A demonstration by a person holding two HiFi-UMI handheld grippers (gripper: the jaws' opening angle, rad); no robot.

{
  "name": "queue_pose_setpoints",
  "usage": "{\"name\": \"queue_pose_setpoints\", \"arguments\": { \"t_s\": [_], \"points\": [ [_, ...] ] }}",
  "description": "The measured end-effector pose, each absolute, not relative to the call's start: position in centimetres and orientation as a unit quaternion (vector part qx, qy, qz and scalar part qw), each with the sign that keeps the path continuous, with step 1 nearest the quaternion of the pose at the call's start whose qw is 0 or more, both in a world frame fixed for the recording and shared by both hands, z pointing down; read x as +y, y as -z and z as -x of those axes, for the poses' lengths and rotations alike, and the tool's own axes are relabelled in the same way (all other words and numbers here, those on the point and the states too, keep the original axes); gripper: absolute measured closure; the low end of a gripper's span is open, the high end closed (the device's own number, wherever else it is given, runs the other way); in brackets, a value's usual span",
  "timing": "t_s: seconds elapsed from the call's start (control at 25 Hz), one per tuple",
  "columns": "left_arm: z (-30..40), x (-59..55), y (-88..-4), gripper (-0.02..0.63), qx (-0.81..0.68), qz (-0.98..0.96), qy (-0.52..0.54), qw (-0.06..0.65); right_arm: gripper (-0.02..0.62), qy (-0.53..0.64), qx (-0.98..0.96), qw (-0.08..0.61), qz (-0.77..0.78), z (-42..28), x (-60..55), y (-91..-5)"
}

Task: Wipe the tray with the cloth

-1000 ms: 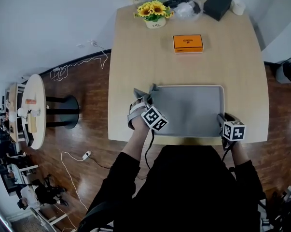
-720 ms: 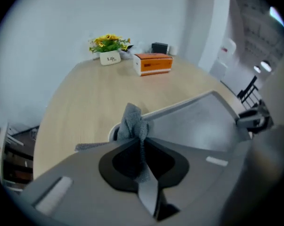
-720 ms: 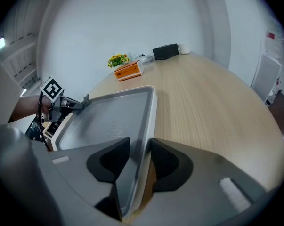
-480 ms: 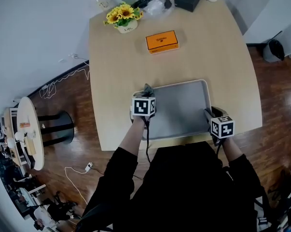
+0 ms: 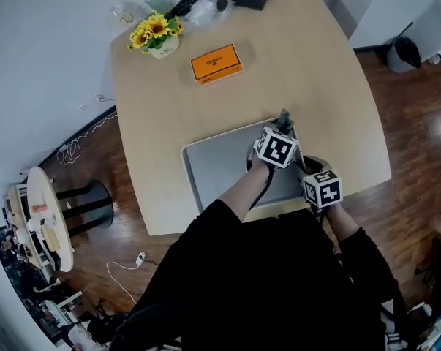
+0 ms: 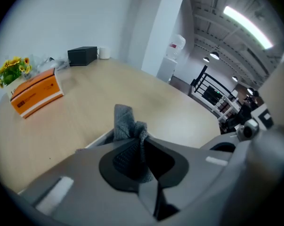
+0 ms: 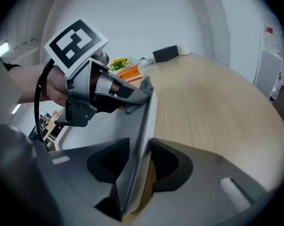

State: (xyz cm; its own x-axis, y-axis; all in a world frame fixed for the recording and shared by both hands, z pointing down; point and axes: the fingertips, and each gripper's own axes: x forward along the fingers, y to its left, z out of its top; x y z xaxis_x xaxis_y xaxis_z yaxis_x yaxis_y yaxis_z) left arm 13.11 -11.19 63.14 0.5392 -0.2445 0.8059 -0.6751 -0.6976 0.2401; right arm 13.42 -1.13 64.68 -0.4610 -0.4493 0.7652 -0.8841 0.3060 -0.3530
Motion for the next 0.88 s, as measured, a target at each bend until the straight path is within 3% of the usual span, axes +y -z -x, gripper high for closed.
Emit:
{"name": "queue_pose_setpoints", "arguments": {
  "t_s": [0.2,0.68,0.88],
  "points": [
    [-11.4,-10.3,-63.1,0.603,-0.311,-0.810,-0.379,0.322,0.449,-0.396,-0.762,0.277,-0.430,-14.0,-1.2,-64.6],
    [16.1,-3.5,-64.4,0.601,-0.481,-0.707,-0.381,0.353,0.448,-0.400,-0.756,0.281,-0.436,-14.3,-1.2,-65.1],
    [18.8,-3.3,-64.2,0.601,-0.505,-0.690,-0.356,0.376,0.449,-0.396,-0.745,0.293,-0.449,-13.8,-1.1,-65.0]
  ]
}}
